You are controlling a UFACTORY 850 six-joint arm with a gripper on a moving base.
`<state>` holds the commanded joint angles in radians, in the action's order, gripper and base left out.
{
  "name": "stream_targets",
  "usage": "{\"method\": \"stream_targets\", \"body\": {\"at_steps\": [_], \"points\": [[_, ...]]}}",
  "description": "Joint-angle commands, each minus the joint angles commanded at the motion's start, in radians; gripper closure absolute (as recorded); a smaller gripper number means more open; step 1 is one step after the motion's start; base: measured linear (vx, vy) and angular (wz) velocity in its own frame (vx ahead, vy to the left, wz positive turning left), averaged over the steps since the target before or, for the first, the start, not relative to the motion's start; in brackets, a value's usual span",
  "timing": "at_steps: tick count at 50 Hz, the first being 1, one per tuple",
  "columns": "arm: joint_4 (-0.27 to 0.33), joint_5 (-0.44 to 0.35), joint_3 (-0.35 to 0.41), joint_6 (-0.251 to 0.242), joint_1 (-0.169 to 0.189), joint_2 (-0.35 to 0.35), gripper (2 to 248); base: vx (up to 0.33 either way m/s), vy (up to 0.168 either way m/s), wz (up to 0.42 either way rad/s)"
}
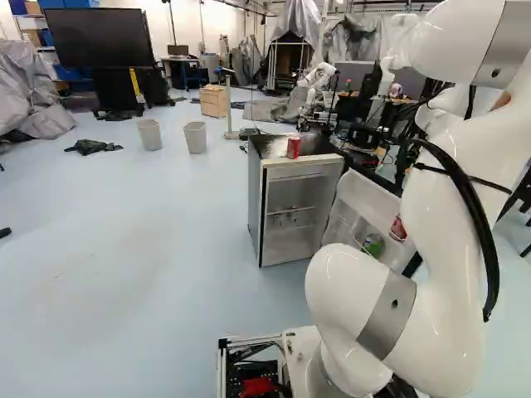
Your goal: Grab a drink from the fridge
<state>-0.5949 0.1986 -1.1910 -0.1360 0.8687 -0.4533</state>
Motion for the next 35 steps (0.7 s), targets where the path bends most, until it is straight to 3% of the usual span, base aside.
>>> {"method": "stream_targets", "body": {"at_steps": [35], "points": [[0.011,0.089,-0.017,0.000,0.000,-0.057,3,0.000,0.000,0.000]]}}
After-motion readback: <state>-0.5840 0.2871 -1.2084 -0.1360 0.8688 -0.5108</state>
